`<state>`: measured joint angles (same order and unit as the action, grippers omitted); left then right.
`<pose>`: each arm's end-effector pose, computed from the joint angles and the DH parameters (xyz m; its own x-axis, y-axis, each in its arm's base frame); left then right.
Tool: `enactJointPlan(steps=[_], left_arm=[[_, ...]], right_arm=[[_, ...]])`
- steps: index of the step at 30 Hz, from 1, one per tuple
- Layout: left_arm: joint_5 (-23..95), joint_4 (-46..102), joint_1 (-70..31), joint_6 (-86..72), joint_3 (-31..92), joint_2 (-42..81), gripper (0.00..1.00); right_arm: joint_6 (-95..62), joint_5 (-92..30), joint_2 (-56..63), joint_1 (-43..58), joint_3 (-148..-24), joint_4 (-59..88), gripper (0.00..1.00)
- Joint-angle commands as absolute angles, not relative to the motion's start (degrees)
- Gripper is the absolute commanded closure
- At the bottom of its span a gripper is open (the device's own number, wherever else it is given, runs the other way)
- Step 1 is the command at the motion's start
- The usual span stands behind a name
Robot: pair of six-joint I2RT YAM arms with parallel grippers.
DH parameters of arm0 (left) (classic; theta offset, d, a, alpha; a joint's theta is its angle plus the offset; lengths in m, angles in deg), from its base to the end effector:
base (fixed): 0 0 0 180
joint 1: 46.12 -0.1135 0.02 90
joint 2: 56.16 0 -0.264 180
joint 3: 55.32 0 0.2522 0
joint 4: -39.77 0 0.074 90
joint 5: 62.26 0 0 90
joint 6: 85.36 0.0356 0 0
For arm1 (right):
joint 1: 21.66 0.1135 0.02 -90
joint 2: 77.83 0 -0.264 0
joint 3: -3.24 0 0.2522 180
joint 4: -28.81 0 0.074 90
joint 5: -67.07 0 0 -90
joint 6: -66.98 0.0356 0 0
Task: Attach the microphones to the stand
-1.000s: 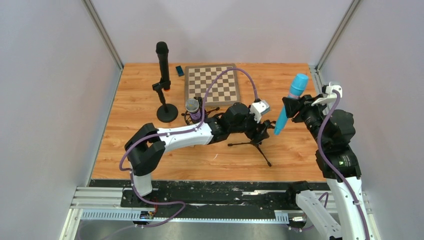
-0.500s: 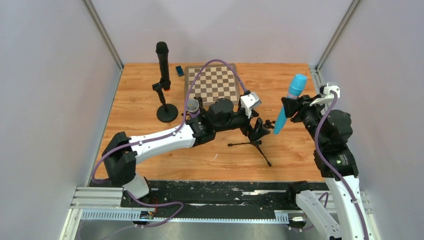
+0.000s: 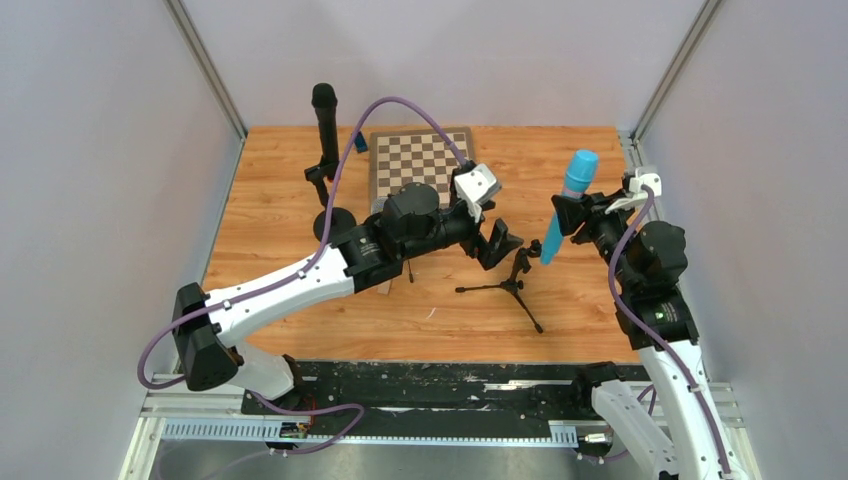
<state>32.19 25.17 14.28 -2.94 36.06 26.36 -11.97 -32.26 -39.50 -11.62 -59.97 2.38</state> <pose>0.1674 -0.3003 0.4031 -0.1683 0.0301 -0.9853 0.8906 0.4331 -0.1389 0.1475 0.0320 0.3804 -0.0897 0.1762 -0.9803 -0.3204 0.9268 0.1959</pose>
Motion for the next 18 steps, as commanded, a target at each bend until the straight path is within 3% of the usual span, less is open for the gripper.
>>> enactJointPlan(steps=[1, 18], left_arm=[[30.7, 24.6, 14.6, -3.8, 32.2, 24.6, 0.00], [33.6, 25.7, 14.6, -3.0, 30.8, 25.7, 0.00]], right_arm=[[-13.0, -32.0, -41.0, -11.7, -57.9, 10.5, 1.00], [-13.8, -28.8, -46.0, -11.8, -52.4, 21.8, 1.00]])
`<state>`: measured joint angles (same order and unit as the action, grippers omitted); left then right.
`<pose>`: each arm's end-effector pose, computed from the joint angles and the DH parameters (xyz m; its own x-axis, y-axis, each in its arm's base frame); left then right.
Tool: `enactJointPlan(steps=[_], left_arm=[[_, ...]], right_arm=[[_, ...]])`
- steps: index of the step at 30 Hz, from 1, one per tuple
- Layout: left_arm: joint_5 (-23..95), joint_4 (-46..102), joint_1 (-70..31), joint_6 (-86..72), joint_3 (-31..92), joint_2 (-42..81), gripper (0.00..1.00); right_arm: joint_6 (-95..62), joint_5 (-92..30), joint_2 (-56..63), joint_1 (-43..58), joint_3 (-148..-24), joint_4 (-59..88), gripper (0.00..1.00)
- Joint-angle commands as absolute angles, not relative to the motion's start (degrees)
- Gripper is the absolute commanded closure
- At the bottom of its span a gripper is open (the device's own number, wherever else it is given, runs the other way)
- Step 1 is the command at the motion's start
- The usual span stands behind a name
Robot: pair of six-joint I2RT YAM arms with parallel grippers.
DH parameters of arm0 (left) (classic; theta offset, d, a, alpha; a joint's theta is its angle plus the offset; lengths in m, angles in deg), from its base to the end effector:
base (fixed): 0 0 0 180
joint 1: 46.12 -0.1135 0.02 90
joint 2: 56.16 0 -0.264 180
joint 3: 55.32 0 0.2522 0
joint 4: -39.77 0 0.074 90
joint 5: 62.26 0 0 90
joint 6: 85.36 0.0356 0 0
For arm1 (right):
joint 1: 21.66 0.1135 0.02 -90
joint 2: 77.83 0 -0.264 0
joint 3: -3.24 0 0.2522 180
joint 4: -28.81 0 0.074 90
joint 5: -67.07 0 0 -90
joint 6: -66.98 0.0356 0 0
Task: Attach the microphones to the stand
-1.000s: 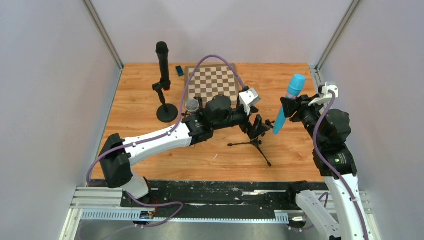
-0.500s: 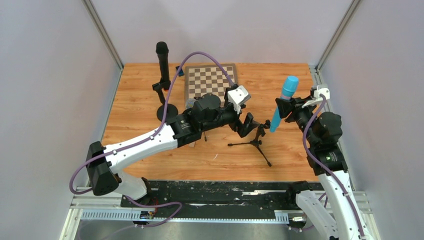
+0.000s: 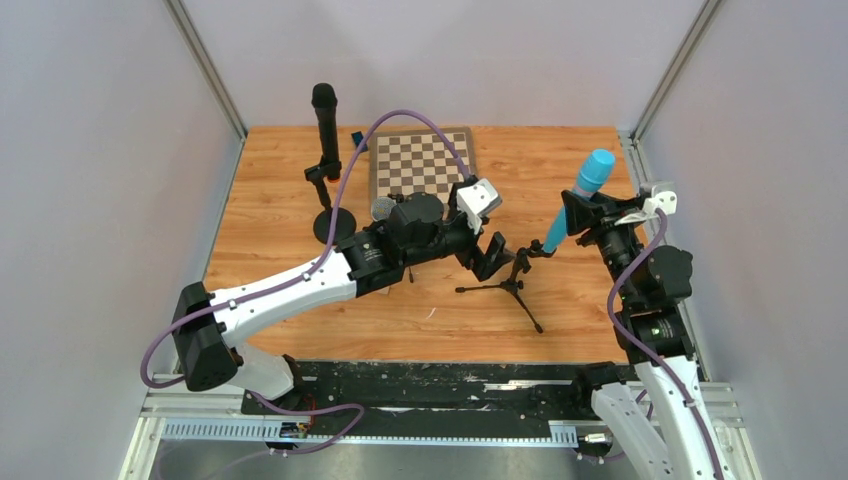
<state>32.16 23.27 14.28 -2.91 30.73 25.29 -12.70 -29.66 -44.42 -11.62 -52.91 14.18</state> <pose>0.1652 -0.2964 0.3722 -0.2198 0.1216 -0.9679 0.8829 0.4468 -0.1443 0.1376 0.0286 0.3718 0.0852 0.1958 -0.9769 -0.3076 0.9378 0.1611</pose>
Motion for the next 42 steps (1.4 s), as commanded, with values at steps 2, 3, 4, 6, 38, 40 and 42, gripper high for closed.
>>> enactJointPlan(steps=[2, 3, 4, 6, 38, 40, 42], left_arm=[[33.6, 25.7, 14.6, -3.1, 31.2, 26.4, 0.00], [33.3, 25.7, 14.6, -3.2, 31.4, 26.9, 0.00], [33.0, 25.7, 14.6, -3.2, 31.5, 27.1, 0.00], [32.1, 25.7, 14.6, -3.3, 31.7, 27.6, 0.00], [24.9, 24.4, 14.5, -2.3, 31.2, 29.0, 0.00], [24.8, 24.4, 14.5, -2.3, 31.2, 29.1, 0.00], [24.7, 24.4, 14.5, -2.3, 31.2, 29.2, 0.00]], right_arm=[[-14.3, -27.9, -46.0, -11.7, -51.7, 22.3, 1.00], [-14.5, -27.3, -46.0, -11.8, -51.4, 22.5, 1.00], [-14.5, -26.6, -46.1, -11.7, -51.0, 22.7, 1.00], [-13.6, -24.2, -46.4, -11.8, -49.8, 23.4, 1.00], [-12.2, -23.0, -49.0, -11.8, -39.9, 28.5, 1.00], [-12.4, -22.9, -49.2, -11.7, -39.7, 28.5, 1.00], [-12.4, -22.9, -49.4, -11.8, -39.3, 28.5, 1.00]])
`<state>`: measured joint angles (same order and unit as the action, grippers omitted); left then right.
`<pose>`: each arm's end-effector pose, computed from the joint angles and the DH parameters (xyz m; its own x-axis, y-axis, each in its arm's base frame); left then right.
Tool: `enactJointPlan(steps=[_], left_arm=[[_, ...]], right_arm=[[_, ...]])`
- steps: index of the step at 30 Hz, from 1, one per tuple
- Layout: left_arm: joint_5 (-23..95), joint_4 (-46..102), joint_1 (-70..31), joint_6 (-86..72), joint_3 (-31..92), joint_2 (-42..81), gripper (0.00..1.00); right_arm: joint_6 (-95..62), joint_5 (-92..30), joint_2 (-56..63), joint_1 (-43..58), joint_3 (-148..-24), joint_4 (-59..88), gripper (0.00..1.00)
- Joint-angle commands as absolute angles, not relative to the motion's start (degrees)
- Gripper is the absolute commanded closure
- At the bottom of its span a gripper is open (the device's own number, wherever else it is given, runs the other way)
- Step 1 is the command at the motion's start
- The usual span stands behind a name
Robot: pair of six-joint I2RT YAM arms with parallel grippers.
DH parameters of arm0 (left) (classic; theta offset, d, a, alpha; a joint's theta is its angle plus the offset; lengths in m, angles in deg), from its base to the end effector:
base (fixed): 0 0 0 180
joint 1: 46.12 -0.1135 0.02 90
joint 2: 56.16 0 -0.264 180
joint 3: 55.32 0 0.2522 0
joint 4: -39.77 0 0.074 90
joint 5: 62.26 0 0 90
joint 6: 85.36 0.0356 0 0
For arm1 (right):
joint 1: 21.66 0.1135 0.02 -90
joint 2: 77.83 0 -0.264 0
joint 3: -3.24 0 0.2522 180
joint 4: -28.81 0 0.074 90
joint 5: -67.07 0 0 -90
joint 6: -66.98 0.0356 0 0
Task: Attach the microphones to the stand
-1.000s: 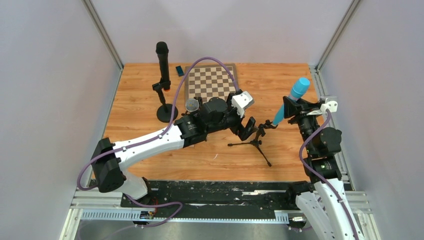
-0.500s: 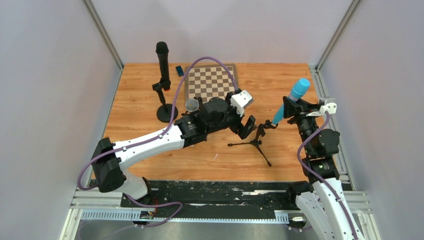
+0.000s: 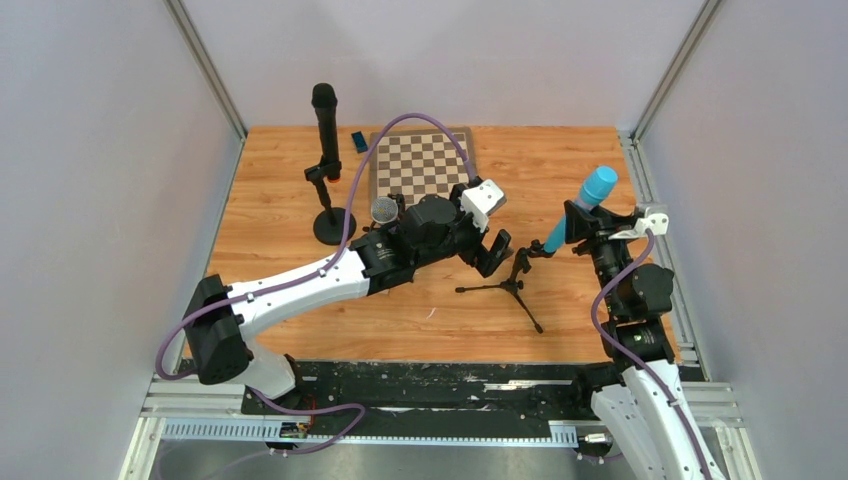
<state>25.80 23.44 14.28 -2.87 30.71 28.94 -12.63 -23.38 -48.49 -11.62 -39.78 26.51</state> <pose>0.1765 -0.3083 0.3515 -0.2415 0.1607 -0.9570 0.8284 0.5477 -0.1171 0.1401 0.0251 0.3241 0.1583 0.2112 -0.9645 -0.2140 0.9610 0.1753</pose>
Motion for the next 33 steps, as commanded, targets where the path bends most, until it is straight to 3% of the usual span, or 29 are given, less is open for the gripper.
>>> enactJointPlan(steps=[1, 33], left_arm=[[24.6, 24.4, 14.6, -2.3, 31.2, 29.2, 0.00], [23.2, 23.8, 13.9, -3.0, 30.9, 29.8, 0.00]], right_arm=[[-12.5, -22.9, -49.4, -11.8, -39.2, 28.5, 1.00], [-15.3, -19.4, -43.9, -9.8, -40.4, 25.4, 1.00]])
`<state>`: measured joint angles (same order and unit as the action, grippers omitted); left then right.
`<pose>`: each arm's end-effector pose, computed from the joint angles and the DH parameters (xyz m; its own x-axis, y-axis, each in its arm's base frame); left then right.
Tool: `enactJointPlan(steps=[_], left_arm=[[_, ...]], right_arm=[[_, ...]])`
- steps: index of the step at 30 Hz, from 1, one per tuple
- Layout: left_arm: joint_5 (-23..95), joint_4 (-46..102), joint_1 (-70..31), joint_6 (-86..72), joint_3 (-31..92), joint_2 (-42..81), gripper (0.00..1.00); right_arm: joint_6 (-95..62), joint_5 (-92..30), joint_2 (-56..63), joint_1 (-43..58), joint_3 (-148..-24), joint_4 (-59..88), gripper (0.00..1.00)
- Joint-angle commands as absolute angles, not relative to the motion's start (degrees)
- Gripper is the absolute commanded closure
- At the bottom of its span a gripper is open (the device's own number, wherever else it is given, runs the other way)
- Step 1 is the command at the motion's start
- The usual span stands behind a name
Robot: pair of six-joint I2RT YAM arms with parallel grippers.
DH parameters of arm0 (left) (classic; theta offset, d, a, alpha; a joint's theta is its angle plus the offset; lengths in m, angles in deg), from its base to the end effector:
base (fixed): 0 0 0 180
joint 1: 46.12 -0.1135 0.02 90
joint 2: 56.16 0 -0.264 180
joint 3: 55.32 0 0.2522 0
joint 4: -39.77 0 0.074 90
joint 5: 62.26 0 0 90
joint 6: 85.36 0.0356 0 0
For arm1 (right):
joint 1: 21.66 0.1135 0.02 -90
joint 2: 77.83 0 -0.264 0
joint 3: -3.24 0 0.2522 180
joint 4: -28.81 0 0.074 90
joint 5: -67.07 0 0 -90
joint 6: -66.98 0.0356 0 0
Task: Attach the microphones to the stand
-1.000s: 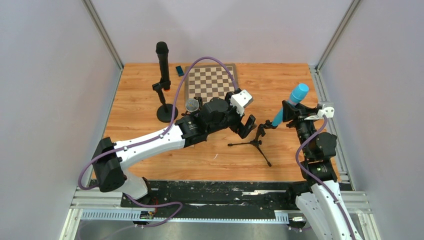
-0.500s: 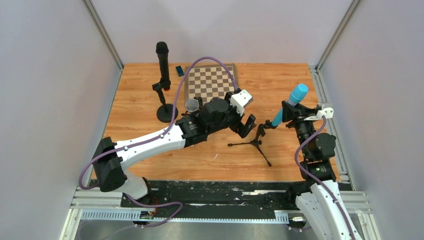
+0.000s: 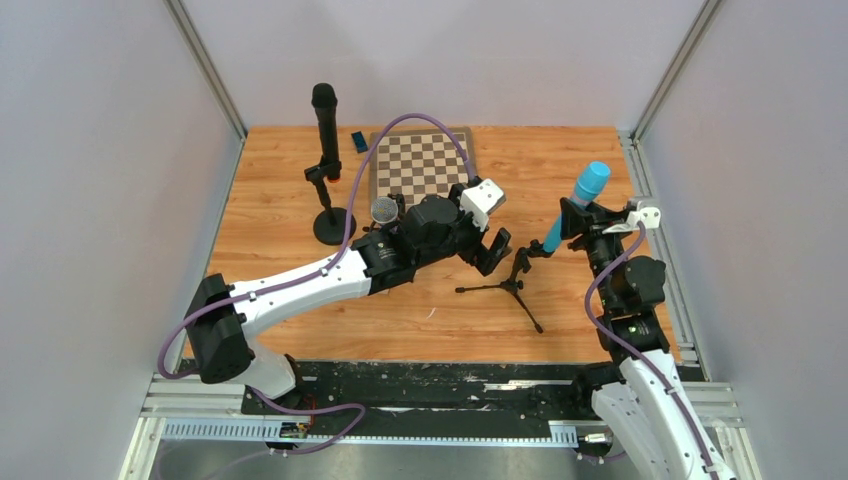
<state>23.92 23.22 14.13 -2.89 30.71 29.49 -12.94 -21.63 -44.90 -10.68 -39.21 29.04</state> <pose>0.1794 -0.3091 0.3479 -0.2464 0.1675 -0.9546 0.8092 0.5776 -0.1075 0.1525 0.0288 0.3173 0.1342 0.2043 -0.9697 -0.1950 0.9648 0.1763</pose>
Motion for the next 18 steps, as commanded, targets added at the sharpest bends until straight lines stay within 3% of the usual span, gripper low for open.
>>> enactJointPlan(steps=[1, 8, 18], left_arm=[[23.4, 23.7, 13.8, -3.1, 31.0, 30.0, 0.00], [26.8, 23.8, 12.4, -5.2, 31.0, 30.6, 0.00], [48.7, 25.5, 10.9, -0.1, 33.1, 36.8, 0.00]], right_arm=[[-15.7, -19.3, -43.8, -9.5, -40.4, 25.4, 1.00], [-17.1, -20.3, -43.8, -9.1, -39.8, 25.0, 1.00], [-17.8, -25.0, -45.5, -9.0, -38.4, 25.1, 1.00]])
